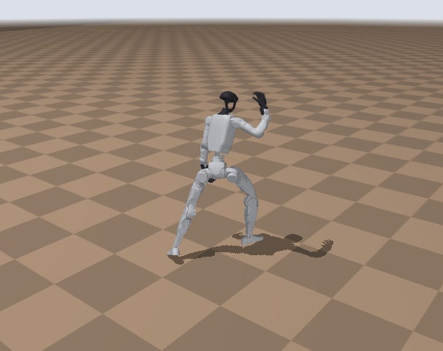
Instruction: Kungfu
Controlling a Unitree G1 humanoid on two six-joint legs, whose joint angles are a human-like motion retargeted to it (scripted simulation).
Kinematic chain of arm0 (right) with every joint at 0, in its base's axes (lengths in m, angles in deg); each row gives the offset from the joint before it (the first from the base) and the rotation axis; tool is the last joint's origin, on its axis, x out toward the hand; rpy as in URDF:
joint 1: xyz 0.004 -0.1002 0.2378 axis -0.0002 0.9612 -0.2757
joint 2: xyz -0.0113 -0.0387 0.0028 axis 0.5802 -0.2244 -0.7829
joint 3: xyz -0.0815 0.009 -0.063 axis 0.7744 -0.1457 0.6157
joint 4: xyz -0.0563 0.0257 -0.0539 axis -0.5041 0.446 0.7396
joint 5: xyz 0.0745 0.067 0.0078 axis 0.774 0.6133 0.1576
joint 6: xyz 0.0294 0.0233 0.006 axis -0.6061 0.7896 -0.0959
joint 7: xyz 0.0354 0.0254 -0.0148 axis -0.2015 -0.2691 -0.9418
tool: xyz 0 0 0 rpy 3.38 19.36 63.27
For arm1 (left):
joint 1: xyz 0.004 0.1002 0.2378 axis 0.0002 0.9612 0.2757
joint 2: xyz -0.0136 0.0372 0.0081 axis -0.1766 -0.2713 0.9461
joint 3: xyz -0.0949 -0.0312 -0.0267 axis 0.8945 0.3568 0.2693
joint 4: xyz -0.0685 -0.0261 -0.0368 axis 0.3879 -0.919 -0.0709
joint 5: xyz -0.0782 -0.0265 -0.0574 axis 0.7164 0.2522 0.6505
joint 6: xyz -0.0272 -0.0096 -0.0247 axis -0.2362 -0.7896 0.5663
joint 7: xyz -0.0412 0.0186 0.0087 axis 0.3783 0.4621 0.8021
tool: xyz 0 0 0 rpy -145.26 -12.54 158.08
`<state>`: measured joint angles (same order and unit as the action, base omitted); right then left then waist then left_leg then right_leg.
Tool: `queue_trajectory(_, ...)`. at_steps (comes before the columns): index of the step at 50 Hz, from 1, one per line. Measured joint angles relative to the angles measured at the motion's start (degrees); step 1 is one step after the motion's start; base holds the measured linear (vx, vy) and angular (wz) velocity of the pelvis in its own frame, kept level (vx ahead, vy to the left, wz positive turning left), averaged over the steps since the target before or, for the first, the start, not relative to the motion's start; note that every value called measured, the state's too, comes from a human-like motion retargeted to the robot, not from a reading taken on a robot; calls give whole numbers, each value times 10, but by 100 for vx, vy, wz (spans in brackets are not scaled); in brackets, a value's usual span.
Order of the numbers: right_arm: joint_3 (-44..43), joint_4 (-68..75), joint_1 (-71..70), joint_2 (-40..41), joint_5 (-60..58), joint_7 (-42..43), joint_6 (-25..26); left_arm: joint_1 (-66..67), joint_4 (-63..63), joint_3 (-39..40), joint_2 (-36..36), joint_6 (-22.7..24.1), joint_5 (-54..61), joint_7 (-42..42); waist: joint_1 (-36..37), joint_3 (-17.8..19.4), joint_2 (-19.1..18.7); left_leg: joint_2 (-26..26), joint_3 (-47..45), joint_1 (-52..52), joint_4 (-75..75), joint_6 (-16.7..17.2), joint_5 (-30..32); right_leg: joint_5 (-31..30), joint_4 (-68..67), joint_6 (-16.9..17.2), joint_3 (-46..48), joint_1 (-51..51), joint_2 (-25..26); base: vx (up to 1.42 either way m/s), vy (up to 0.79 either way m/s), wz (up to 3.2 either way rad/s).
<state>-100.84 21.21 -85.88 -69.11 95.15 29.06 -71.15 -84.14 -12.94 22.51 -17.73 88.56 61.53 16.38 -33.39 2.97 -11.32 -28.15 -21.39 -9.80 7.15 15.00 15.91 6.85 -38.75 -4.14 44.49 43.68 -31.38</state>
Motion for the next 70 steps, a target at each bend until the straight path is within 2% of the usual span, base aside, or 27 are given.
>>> queue_trajectory(3,51,28,-41,1,2,-24,-3,-1,-14,-10,-8,2,-21,-7,0,-16,20,-24,-17,28,54,0,129,60,-34,-9,-53,23,36,3,-89,-149)
queue_trajectory(6,105,67,-74,11,-13,-39,-11,-18,-42,-27,-32,-1,-61,-20,40,-2,48,-112,12,39,287,-2,141,137,-73,-23,-118,1,153,16,-86,-278)
queue_trajectory(7,125,84,-90,11,-24,-40,-19,-29,-50,-33,-40,-2,-82,-27,56,-3,61,-98,47,39,336,-3,141,148,-69,-26,-145,-7,185,22,-54,-292)
queue_trajectory(10,193,134,-148,1,-77,-37,-40,-68,-56,-55,-47,6,-153,-54,80,-37,130,128,147,26,321,0,141,122,4,-1,-263,-32,190,31,-29,-210)
queue_trajectory(13,271,183,-215,11,-162,-21,-59,-102,-47,-90,-64,17,-218,-90,77,-54,177,170,129,-41,428,0,32,132,35,1,-311,-87,208,41,-68,-156)
queue_trajectory(17,362,215,-282,38,-265,8,-83,-162,-12,-105,-72,25,-299,-180,53,-50,155,140,215,-148,508,-2,-98,134,112,-34,-300,-192,332,48,-91,-138)
queue_trajectory(19,399,216,-312,46,-326,20,-99,-210,20,-106,-79,9,-327,-230,61,-48,152,171,245,-189,489,-18,-144,122,157,-42,-322,-246,380,49,-61,-196)
queue_trajectory(22,448,199,-358,55,-441,47,-115,-294,80,-100,-88,-4,-355,-287,93,-58,166,220,244,-230,392,-63,-181,115,198,-45,-386,-314,415,53,-37,-247)
queue_trajectory(26,528,149,-447,72,-673,175,-82,-415,206,-151,-141,-69,-333,-386,137,-60,176,236,232,-254,190,-169,-209,114,218,-49,-495,-406,451,76,-27,-273)
queue_trajectory(28,564,133,-482,85,-760,240,-58,-462,263,-171,-173,-109,-331,-417,141,-62,172,246,252,-248,97,-214,-226,116,219,-52,-532,-443,463,74,-12,-220)
queue_trajectory(31,603,126,-520,122,-849,309,-49,-530,327,-188,-226,-182,-350,-414,145,-68,162,238,307,-226,8,-217,-226,130,196,-56,-562,-489,464,75,-3,-238)
queue_trajectory(35,624,138,-547,134,-929,359,-19,-612,396,-213,-255,-267,-378,-344,184,-73,137,191,262,-180,63,-163,-239,166,125,-58,-590,-534,455,96,11,-268)
queue_trajectory(37,596,141,-531,127,-974,370,15,-638,435,-226,-251,-291,-395,-313,170,-85,122,172,226,-181,100,-143,-166,158,111,-36,-575,-539,444,74,6,-161)
queue_trajectory(39,573,154,-501,141,-1016,386,67,-637,480,-241,-256,-293,-421,-308,143,-100,101,160,250,-222,187,-115,-155,117,101,-5,-538,-527,431,51,3,-179)
queue_trajectory(43,545,176,-457,180,-1071,437,122,-614,534,-246,-250,-283,-466,-324,154,-86,78,75,116,-151,212,-101,-185,39,100,42,-405,-520,341,11,17,-281)
queue_trajectory(47,521,219,-375,266,-1058,447,137,-530,575,-266,-287,-319,-478,-157,136,-100,70,39,-28,-63,189,-86,-194,-14,135,104,-238,-498,235,-13,5,-318)
queue_trajectory(50,531,273,-313,354,-1013,378,85,-432,603,-265,-334,-325,-476,8,109,-93,44,45,-104,7,148,-72,-184,-22,160,70,-114,-474,165,-33,25,-331)
queue_trajectory(51,535,293,-293,386,-1001,352,68,-387,616,-268,-352,-320,-473,45,110,-87,30,46,-131,30,134,-63,-177,-32,168,33,-70,-465,143,-58,26,-393)
queue_trajectory(52,539,313,-272,416,-990,330,54,-339,629,-270,-370,-314,-470,81,111,-79,20,53,-153,53,121,-55,-168,-42,175,22,-61,-449,125,-68,27,-425)
queue_trajectory(54,560,356,-229,473,-979,302,30,-229,647,-272,-397,-288,-472,148,114,-56,8,85,-152,93,100,-42,-134,-57,185,80,-202,-380,118,-61,30,-445)
queue_trajectory(55,577,378,-207,499,-976,297,20,-171,649,-275,-401,-267,-476,182,116,-40,-2,98,-129,108,94,-40,-109,-59,185,88,-291,-340,128,-62,37,-493)
queue_trajectory(57,628,437,-171,549,-986,279,-8,-77,611,-285,-381,-227,-481,252,143,-2,-40,127,-28,123,91,-2,-50,-65,191,77,-332,-262,122,-67,65,-559)
queue_trajectory(58,655,476,-159,569,-993,266,-22,-40,581,-285,-361,-202,-485,293,163,12,-48,180,21,120,87,-1,-34,-79,197,76,-337,-210,92,-62,95,-625)
queue_trajectory(60,704,576,-120,617,-991,223,-44,20,496,-301,-310,-146,-501,385,221,54,-60,268,114,140,93,0,-52,-112,191,87,-409,-111,106,-29,96,-689)
queue_trajectory(64,761,743,-25,697,-950,79,-129,66,295,-400,-189,-89,-555,518,241,150,-72,359,187,189,117,0,-144,-163,189,148,-604,6,290,3,41,-560)
queue_trajectory(67,733,800,20,739,-977,-8,-185,48,225,-442,-128,-80,-570,562,142,212,-72,345,161,183,110,0,-203,-137,185,174,-611,45,334,-24,-18,-133)
queue_trajectory(70,754,789,-24,717,-940,-37,-202,42,203,-420,-94,-98,-480,559,67,227,-81,303,149,182,73,0,-253,-105,160,174,-570,88,328,-15,-39,33)
